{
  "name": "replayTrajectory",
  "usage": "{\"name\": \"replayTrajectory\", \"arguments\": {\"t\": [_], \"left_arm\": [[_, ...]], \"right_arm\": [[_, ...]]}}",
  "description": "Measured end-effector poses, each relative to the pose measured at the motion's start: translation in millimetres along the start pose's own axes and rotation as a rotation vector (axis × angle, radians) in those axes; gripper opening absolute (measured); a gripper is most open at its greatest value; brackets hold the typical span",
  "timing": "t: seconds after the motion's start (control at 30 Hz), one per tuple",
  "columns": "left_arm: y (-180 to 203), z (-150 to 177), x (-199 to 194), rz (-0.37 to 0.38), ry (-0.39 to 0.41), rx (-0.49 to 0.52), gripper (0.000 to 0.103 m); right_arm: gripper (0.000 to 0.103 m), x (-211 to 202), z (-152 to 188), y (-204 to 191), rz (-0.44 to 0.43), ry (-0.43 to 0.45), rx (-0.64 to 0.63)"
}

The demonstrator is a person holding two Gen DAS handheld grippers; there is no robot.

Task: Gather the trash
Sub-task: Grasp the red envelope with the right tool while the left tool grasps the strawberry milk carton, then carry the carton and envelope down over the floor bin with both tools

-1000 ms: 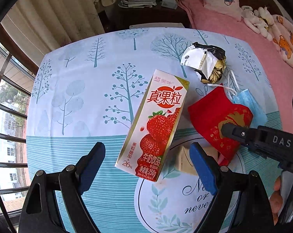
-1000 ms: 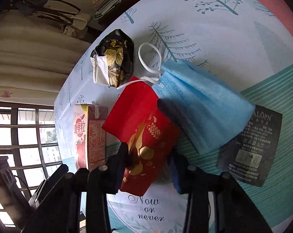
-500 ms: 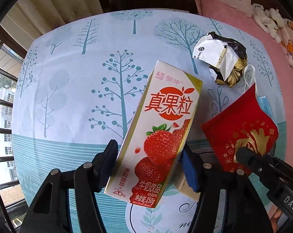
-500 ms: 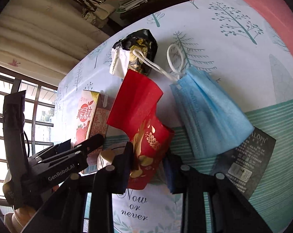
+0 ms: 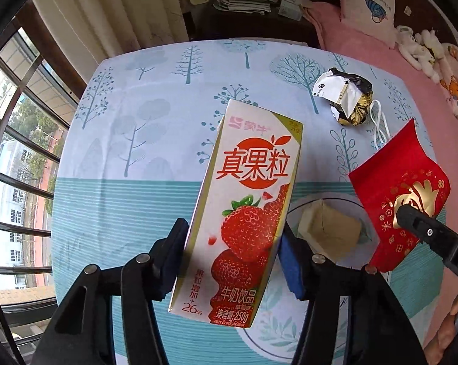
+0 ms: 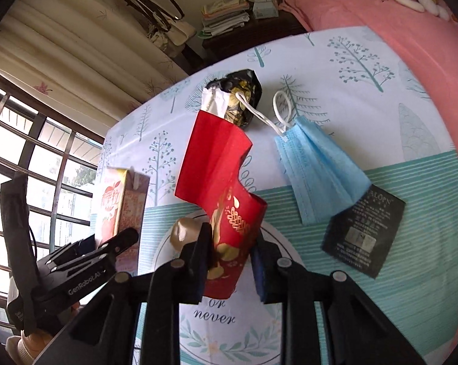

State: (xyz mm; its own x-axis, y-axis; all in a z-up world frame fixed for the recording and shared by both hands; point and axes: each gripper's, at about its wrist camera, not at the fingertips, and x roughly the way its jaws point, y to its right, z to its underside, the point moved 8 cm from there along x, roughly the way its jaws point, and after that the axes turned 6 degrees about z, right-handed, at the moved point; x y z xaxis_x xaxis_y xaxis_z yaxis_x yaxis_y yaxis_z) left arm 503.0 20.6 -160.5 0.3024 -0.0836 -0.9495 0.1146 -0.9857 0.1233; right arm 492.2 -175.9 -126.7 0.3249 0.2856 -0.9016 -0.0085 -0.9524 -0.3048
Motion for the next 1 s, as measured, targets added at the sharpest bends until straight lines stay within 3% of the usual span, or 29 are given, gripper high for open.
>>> {"name": "replayTrajectory", "arguments": {"t": [0.2, 0.33, 0.8, 1.0], "left_arm": [[-21.8, 38.1, -48.6, 0.046, 0.052, -0.005, 0.056], [-39.7, 70.6, -82.5, 0.097, 0.088, -0.010, 0.056], [-97.2, 213.4, -178.2, 0.242, 0.156, 0.102, 0.056], [-115.1, 274.8, -196.6, 0.262, 0.125, 0.157, 0.056]], "right_arm": [[0.024, -38.1, 21.9, -11.8, 0.010, 0.077, 0.011], [0.024, -64.8, 54.9, -22.8, 0.006, 0.109, 0.035], [0.024, -124.6, 234.0, -80.9, 0.034, 0.151, 0.120], [0.024, -127.4, 307.6, -104.7, 0.050, 0.087, 0.111]]}}
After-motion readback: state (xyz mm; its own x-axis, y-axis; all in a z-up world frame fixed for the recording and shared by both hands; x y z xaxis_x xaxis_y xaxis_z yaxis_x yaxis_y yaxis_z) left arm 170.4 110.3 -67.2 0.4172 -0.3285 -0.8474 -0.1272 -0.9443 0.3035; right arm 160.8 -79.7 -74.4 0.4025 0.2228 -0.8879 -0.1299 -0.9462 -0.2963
